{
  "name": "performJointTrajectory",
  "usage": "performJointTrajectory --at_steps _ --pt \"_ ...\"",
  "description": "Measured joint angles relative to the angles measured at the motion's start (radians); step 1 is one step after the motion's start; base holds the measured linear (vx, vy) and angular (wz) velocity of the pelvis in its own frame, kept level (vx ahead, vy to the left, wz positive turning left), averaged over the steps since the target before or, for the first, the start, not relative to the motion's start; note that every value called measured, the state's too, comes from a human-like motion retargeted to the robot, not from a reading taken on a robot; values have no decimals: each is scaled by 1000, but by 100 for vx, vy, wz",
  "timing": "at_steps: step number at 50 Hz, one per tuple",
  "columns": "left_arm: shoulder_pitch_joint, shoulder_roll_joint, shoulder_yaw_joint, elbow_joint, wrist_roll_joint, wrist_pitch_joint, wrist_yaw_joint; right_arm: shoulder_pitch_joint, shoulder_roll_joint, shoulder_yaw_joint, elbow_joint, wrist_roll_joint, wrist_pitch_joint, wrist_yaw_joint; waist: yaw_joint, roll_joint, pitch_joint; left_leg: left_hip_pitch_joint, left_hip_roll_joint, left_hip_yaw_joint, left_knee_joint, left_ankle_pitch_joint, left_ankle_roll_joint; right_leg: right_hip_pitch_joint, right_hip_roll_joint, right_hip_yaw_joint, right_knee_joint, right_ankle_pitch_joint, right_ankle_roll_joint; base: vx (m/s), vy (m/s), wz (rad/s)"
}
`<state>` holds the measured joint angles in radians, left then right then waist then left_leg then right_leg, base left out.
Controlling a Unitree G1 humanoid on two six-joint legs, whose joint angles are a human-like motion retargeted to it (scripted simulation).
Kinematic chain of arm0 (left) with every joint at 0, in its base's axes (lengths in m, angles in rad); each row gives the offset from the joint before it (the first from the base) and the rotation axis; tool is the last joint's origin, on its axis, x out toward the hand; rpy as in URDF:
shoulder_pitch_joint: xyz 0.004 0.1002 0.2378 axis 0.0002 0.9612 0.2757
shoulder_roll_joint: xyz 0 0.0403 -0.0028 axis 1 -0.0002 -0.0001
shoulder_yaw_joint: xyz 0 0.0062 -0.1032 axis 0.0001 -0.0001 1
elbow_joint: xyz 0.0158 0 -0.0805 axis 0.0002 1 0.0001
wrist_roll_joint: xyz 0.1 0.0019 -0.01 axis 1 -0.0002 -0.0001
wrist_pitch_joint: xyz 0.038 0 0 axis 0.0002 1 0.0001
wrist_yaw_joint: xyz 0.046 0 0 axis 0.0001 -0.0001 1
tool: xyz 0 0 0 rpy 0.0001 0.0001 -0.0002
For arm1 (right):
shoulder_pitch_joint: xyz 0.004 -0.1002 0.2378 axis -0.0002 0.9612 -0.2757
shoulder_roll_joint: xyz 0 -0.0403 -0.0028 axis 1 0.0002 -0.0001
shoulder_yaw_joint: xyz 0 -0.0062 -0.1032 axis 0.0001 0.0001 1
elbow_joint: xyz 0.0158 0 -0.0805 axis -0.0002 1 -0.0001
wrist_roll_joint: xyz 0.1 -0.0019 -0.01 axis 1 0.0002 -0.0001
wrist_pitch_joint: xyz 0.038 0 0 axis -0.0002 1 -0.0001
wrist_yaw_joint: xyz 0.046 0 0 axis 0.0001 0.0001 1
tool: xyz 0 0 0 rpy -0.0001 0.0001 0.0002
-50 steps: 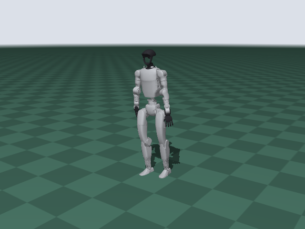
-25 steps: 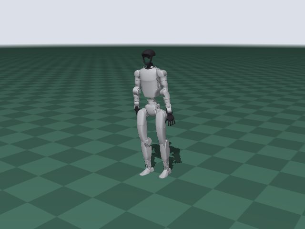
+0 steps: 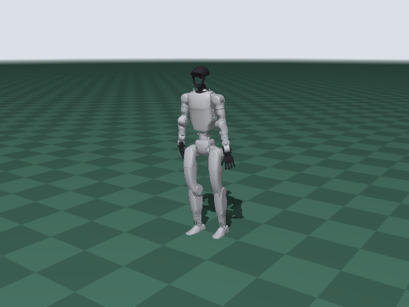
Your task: Upper body actions
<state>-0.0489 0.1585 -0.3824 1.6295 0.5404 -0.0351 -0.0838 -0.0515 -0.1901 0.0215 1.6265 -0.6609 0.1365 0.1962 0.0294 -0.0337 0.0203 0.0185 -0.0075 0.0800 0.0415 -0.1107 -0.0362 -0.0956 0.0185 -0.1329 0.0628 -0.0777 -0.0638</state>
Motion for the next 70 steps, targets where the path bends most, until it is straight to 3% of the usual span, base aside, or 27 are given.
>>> performJointTrajectory --at_steps 16,43,70 --pt "-12 21 -6 11 -6 21 -131 15 -9 -4 27 12 3 26 1 6 -2 14 0 23 -6 -5 6 -3 -2 17 0 11 11 0 0 0" --pt "-32 4 -67 -16 19 8 -156 5 -18 19 4 -13 -4 43 -3 21 13 19 -2 20 -3 -1 12 2 -6 17 9 12 18 0 0 0" --pt "-20 7 -40 -4 15 14 -150 10 -6 3 9 -2 -6 46 9 17 19 7 -2 13 1 4 13 1 -8 2 3 9 12 0 0 0"
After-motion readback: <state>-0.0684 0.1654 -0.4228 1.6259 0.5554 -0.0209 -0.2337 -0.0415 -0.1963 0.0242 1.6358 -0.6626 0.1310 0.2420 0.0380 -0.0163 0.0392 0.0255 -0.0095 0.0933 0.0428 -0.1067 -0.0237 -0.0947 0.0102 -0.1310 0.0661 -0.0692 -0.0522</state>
